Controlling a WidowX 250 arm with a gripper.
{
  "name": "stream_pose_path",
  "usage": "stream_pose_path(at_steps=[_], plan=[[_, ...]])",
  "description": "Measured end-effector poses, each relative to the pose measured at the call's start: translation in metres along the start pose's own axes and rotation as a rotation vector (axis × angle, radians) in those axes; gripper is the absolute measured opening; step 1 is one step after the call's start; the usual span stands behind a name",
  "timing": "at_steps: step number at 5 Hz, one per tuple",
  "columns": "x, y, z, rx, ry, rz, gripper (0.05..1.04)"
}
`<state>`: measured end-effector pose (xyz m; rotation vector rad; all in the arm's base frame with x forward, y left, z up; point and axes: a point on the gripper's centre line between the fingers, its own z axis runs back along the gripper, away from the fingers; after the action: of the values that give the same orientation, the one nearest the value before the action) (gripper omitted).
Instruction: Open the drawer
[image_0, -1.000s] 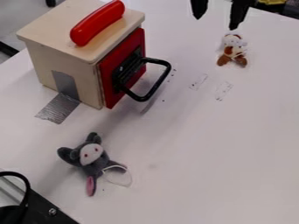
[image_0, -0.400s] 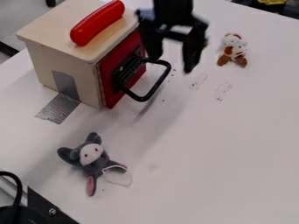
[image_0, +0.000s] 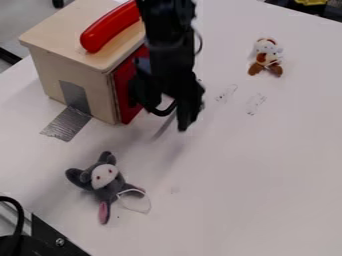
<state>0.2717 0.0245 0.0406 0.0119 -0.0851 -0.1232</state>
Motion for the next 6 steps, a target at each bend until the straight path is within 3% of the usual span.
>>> stream_pose_path(at_steps=[1,2,3,5,6], plan=[[0.01,0.0,-0.006,0.046,-0.02,-0.037,0.999],[0.009,-0.001,-0.031,0.061,0.028,-0.056,0.998],[0.023,0.003,-0.022,0.082,0.002,-0.044,0.948],[0.033,0.005,-0.017,0.094,-0.022,-0.035,0.367],[0.034,-0.001,-0.019,0.096,-0.014,-0.027,0.176]])
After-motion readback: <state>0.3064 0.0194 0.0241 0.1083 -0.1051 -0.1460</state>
